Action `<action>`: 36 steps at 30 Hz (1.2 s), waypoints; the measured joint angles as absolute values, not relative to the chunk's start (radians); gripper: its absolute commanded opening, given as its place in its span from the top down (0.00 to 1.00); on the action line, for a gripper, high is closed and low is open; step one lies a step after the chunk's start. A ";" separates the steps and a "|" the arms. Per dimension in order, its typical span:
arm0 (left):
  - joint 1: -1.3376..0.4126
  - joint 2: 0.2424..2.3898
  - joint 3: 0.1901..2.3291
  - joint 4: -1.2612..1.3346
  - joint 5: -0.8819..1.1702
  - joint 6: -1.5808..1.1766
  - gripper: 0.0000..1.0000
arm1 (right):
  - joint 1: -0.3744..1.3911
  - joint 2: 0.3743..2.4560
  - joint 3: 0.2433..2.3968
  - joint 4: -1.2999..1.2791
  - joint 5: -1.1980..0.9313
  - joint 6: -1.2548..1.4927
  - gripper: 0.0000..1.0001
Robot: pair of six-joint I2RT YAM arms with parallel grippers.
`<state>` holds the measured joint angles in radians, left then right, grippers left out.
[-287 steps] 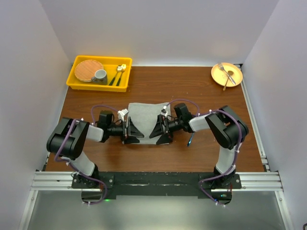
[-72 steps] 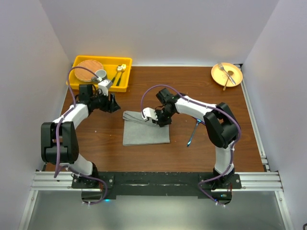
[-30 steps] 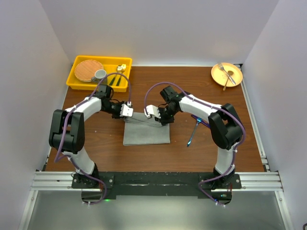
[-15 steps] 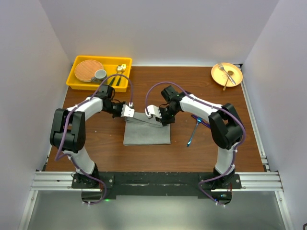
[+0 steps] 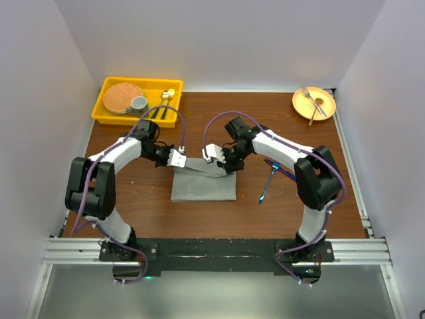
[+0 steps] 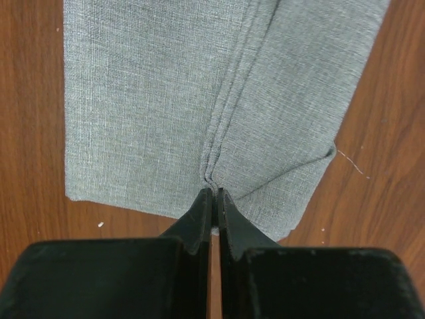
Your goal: Fold the napkin into a case and place the utensils inside
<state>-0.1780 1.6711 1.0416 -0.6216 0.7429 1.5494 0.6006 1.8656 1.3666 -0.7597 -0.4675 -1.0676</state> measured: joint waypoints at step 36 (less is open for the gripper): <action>-0.257 1.672 0.929 -0.567 0.657 1.397 1.00 | 0.593 1.858 1.314 -0.779 -0.463 -1.032 0.60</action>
